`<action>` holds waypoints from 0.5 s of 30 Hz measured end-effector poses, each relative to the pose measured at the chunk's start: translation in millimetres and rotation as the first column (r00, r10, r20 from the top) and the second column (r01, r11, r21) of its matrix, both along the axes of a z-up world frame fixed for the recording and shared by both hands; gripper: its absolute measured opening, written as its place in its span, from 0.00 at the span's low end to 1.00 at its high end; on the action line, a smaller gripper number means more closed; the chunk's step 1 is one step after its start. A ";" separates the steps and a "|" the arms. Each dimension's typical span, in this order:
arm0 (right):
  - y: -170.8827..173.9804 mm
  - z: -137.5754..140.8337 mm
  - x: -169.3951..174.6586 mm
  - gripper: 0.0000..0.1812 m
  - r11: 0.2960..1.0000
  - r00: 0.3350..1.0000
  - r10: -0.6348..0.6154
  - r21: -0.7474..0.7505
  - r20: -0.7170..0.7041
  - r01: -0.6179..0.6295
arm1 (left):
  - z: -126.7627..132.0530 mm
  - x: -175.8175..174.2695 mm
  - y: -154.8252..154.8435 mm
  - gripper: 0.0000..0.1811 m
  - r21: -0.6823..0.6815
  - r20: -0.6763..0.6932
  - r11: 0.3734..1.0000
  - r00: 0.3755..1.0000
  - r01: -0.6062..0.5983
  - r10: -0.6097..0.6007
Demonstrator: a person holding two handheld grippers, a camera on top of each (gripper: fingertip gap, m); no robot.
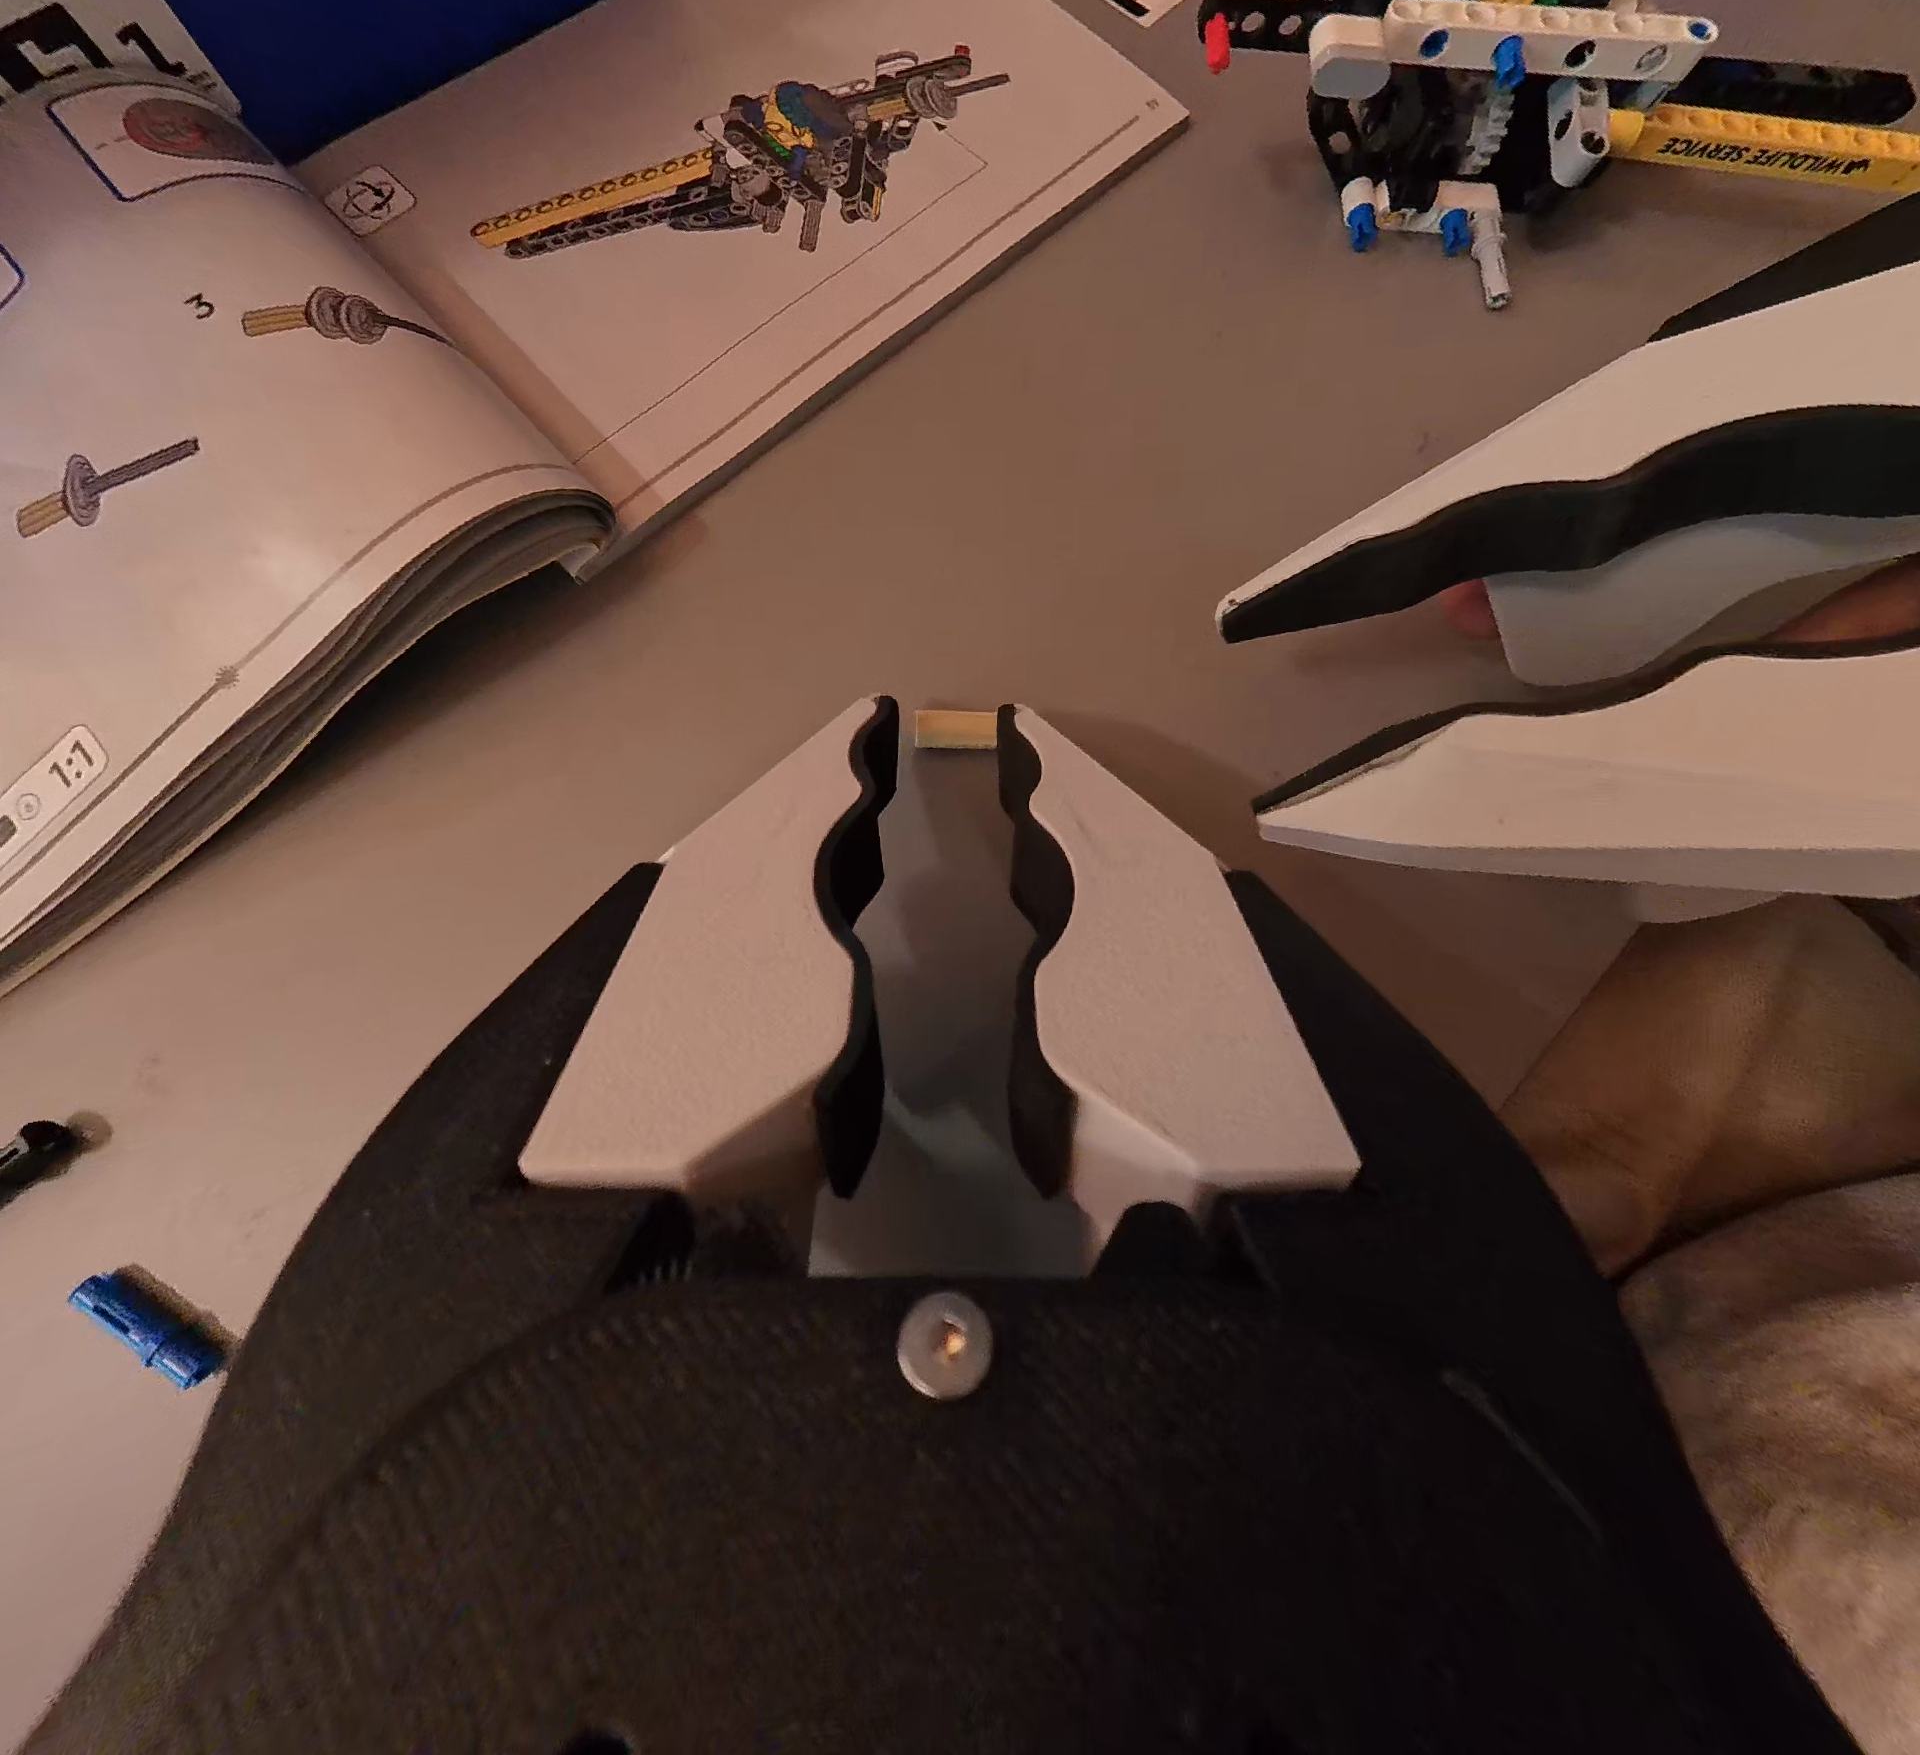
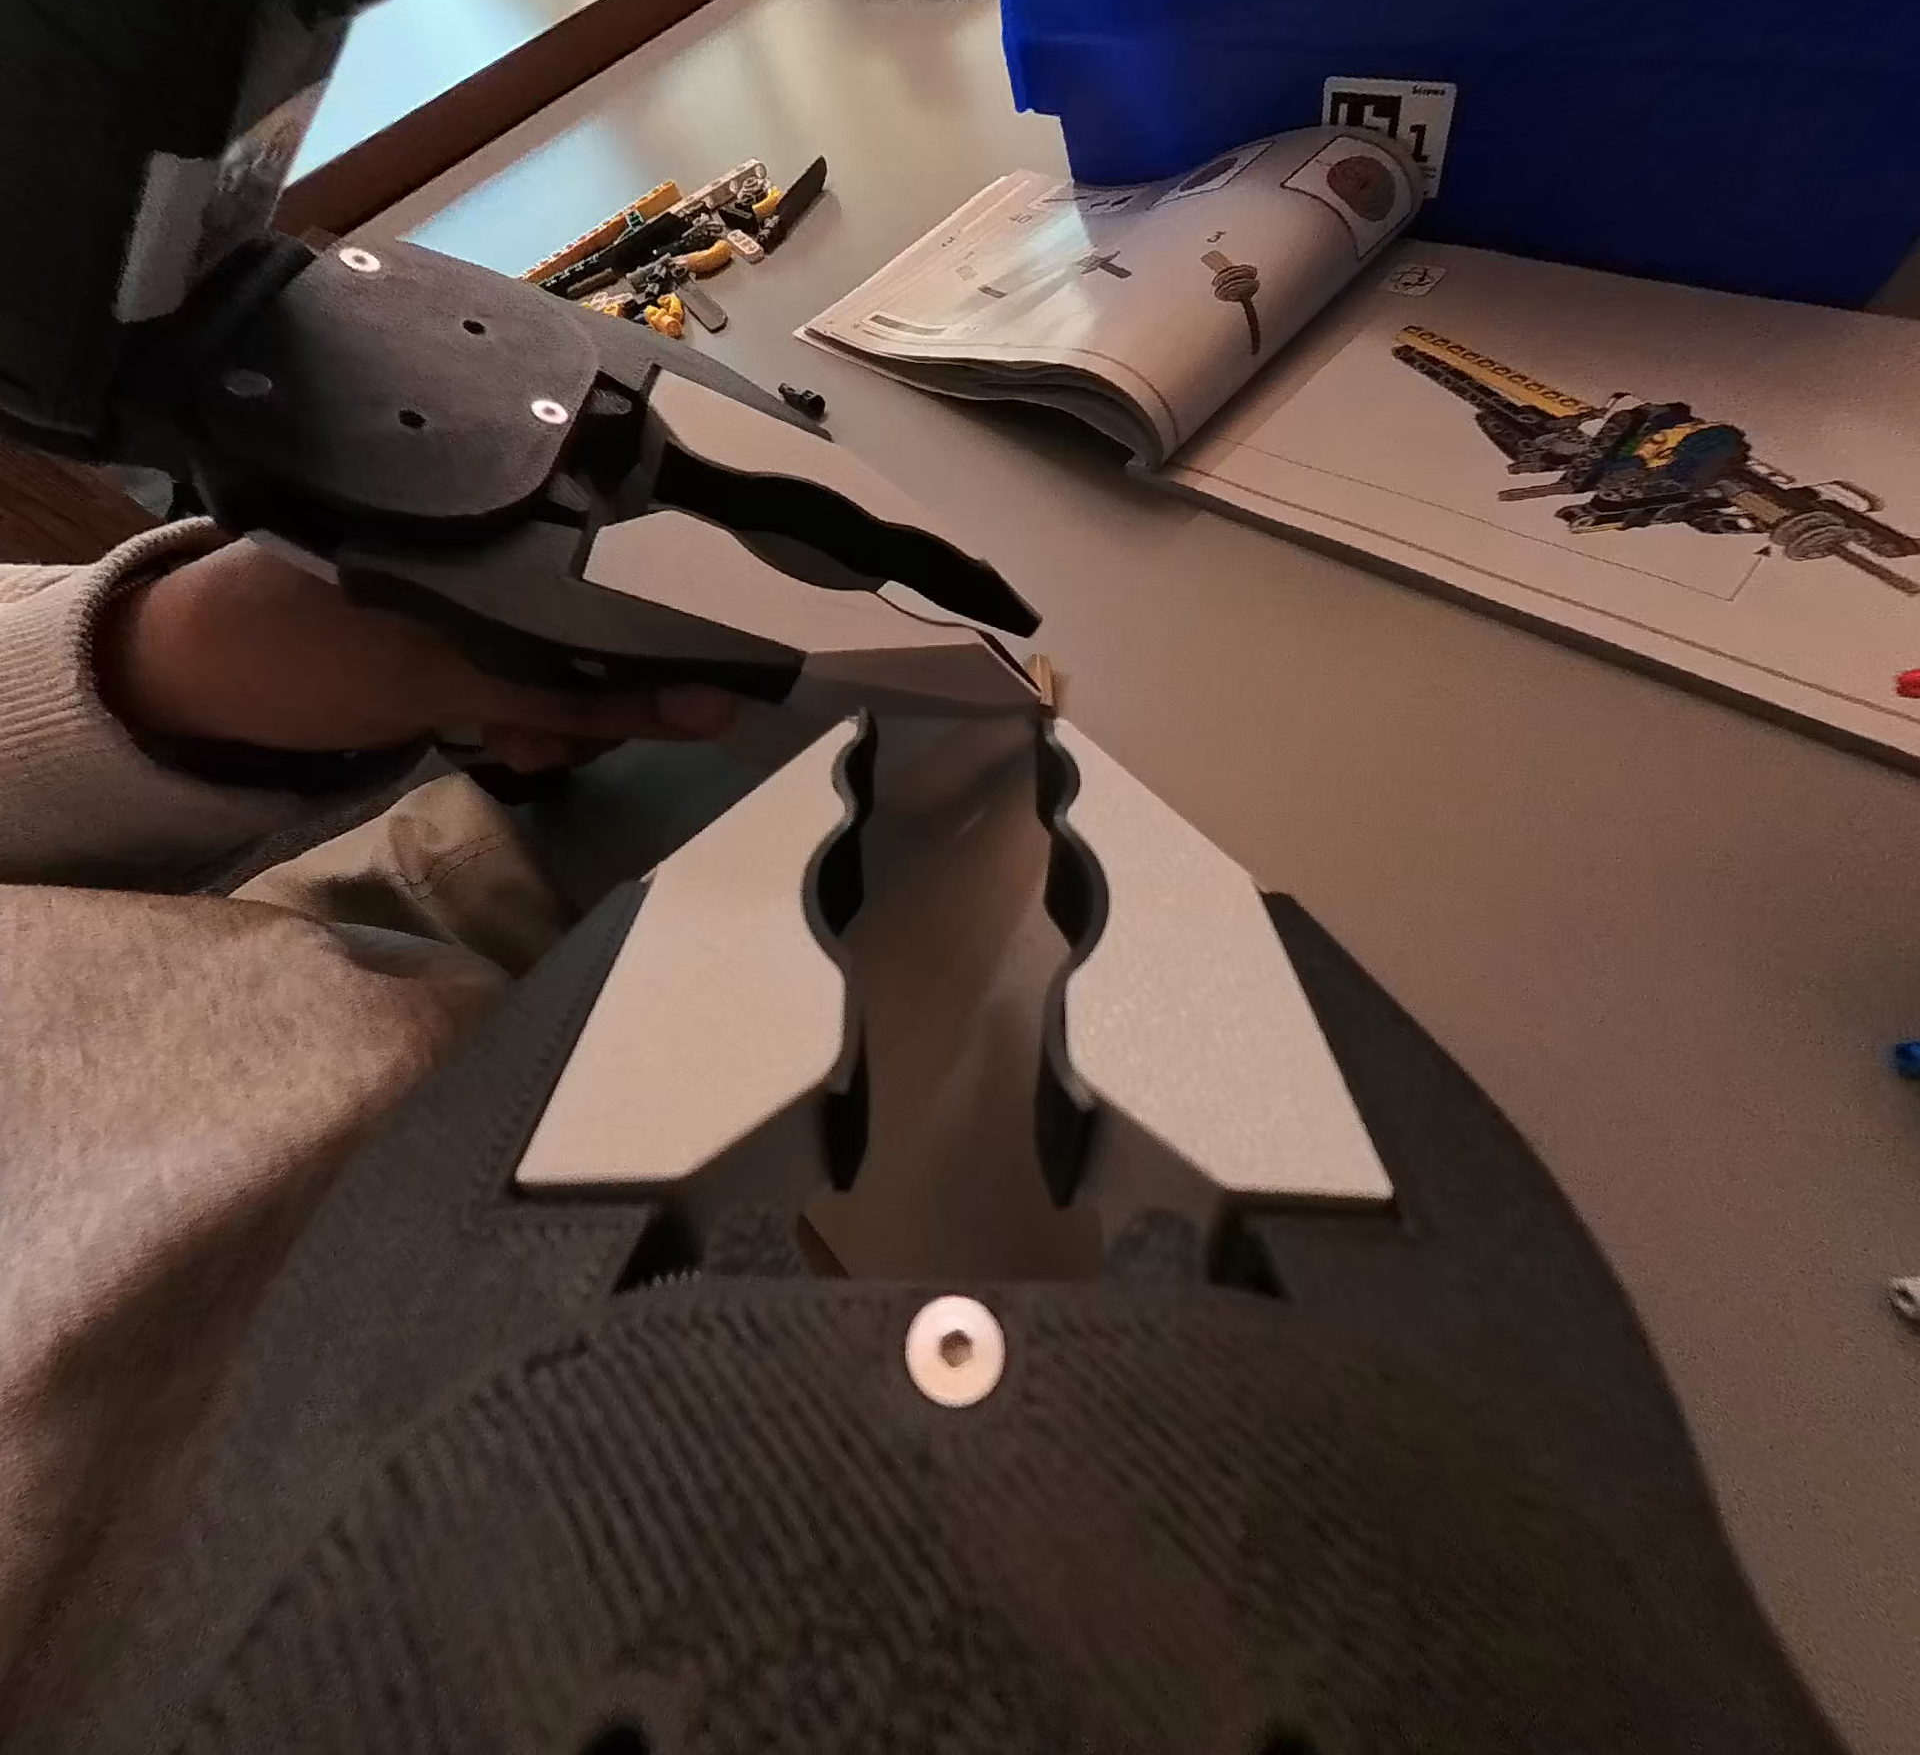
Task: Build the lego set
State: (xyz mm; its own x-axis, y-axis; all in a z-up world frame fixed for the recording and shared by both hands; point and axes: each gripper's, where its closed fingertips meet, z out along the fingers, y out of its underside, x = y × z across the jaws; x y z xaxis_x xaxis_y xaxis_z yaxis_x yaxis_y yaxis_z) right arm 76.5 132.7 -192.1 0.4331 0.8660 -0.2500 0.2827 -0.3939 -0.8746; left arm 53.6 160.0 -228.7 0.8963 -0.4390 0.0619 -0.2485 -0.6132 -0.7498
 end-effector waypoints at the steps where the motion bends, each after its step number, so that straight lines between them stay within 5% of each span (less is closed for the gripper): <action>1: -0.1 -0.4 0.0 0.17 1.000 1.000 0.000 -0.001 0.001 0.000 | 0.9 -0.9 0.1 0.10 0.001 0.009 1.000 1.000 -0.005 0.005; 15: -1.5 -3.4 -2.1 0.17 1.000 1.000 0.007 0.003 0.017 -0.007 | 8.3 -12.5 2.9 0.09 0.024 0.087 0.998 0.995 -0.054 0.052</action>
State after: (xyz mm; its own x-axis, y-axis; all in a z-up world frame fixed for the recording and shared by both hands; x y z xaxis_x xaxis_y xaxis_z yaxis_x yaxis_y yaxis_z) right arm 74.4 131.3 -195.5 0.4313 0.8698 -0.2396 0.3003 -0.3888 -0.8710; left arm 41.1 162.9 -220.4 0.9103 -0.3934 0.1287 -0.1500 -0.6033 -0.7833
